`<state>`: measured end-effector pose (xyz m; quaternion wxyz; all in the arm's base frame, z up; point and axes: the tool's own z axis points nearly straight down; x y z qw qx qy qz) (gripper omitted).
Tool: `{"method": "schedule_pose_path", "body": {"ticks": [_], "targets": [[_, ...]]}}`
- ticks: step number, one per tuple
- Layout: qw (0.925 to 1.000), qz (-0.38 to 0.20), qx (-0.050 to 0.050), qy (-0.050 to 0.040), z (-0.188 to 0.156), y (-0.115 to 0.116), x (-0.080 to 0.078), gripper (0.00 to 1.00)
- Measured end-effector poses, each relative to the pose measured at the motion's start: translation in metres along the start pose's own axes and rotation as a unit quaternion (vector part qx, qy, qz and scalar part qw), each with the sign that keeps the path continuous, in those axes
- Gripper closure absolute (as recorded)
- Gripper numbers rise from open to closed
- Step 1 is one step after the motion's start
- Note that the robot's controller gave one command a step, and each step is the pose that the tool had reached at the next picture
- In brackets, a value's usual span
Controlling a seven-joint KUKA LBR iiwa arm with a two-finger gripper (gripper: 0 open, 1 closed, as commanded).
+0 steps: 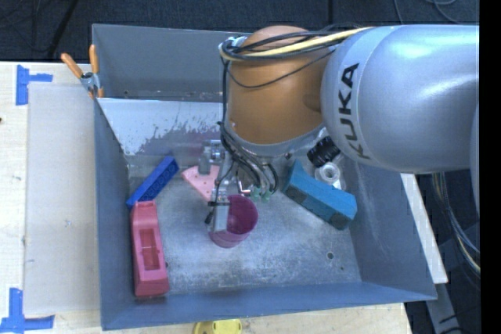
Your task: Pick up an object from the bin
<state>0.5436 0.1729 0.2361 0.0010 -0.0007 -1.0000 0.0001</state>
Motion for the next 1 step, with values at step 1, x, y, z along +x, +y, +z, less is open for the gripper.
{"method": "schedule_pose_path", "body": {"ticks": [1], "targets": [[0.9977,-0.067,0.000,-0.0021,0.0496,0.0144,-0.0230,0.00]]}}
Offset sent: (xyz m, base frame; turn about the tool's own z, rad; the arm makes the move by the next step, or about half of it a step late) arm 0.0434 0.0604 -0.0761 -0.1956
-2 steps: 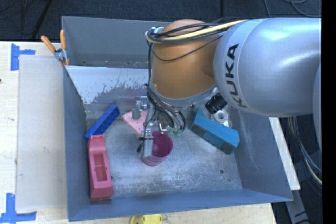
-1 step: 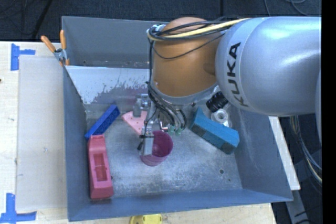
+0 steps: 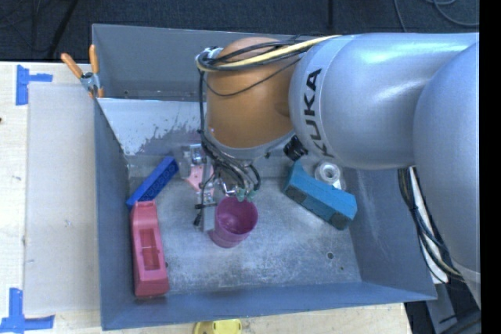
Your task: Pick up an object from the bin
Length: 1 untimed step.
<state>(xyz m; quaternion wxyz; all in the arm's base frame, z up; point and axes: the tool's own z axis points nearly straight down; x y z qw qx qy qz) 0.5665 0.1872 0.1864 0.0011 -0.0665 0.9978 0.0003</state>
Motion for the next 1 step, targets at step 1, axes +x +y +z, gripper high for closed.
{"method": "schedule_pose_path", "body": {"ticks": [1], "targets": [[0.9995,-0.031,0.000,0.0004,0.0256,0.0427,-0.0261,0.00]]}}
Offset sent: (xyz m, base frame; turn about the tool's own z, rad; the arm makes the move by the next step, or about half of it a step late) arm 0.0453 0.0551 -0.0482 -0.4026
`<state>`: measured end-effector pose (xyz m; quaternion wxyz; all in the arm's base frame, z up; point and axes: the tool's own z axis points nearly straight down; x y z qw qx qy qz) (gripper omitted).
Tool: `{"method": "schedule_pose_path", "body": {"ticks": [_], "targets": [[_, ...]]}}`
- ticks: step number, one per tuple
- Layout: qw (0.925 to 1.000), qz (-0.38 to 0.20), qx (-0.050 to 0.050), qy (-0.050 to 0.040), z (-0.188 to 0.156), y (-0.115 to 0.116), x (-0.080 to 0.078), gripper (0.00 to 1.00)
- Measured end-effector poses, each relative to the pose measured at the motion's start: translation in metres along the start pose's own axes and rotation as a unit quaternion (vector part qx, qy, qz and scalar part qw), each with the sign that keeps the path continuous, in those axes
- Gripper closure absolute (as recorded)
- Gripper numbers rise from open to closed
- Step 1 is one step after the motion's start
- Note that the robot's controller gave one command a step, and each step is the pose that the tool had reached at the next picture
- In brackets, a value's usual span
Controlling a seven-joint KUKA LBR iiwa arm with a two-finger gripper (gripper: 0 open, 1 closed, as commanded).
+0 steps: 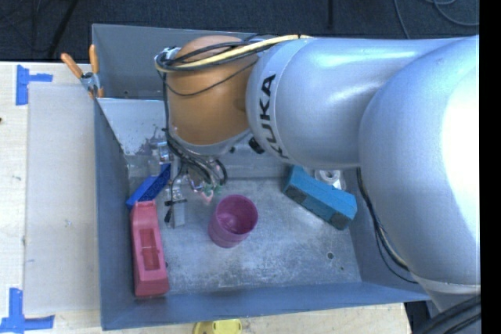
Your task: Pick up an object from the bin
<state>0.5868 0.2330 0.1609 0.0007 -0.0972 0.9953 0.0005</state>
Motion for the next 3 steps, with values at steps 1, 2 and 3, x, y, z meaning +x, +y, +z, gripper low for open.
{"method": "schedule_pose_path", "body": {"ticks": [1,2,3], "targets": [[0.9912,-0.132,0.000,-0.0002,0.016,0.004,-0.018,0.00],[0.9935,-0.113,0.000,0.0011,0.093,0.004,-0.034,0.00],[0.9755,-0.220,0.000,-0.0031,0.090,0.000,-0.037,1.00]]}}
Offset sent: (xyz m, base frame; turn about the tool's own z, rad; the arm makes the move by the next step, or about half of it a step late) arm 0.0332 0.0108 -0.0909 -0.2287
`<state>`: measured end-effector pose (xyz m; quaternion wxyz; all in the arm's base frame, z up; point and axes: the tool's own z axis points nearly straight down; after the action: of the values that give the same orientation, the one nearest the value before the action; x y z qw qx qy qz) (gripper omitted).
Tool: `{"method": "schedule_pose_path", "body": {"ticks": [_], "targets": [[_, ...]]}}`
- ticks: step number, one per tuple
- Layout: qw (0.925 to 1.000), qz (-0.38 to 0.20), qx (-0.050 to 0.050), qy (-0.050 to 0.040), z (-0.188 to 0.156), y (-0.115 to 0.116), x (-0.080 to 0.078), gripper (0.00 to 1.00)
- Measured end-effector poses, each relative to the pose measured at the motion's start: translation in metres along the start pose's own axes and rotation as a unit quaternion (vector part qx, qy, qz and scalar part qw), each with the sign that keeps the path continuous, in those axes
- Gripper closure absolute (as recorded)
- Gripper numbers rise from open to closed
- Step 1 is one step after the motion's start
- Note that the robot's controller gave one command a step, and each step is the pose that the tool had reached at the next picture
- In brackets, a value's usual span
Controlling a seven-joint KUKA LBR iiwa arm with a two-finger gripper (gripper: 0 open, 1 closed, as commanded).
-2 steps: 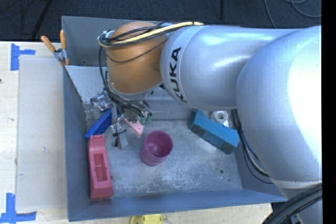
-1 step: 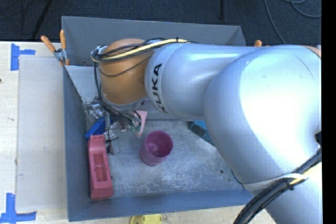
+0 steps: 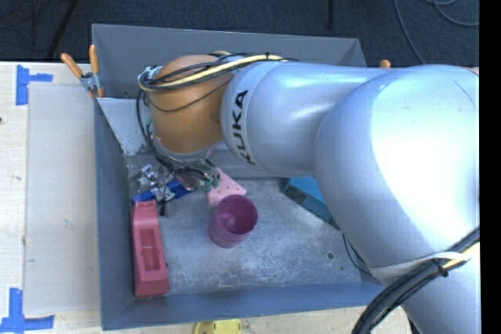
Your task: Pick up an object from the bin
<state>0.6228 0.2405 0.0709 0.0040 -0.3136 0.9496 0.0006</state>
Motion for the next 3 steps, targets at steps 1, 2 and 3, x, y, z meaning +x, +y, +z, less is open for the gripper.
{"method": "schedule_pose_path", "body": {"ticks": [1,2,3], "targets": [[1.0000,0.000,0.000,0.0000,0.000,0.000,0.000,1.00],[1.0000,0.001,0.000,-0.0004,-0.011,-0.001,0.000,1.00],[1.0000,0.003,0.001,-0.0026,-0.034,-0.001,-0.002,1.00]]}}
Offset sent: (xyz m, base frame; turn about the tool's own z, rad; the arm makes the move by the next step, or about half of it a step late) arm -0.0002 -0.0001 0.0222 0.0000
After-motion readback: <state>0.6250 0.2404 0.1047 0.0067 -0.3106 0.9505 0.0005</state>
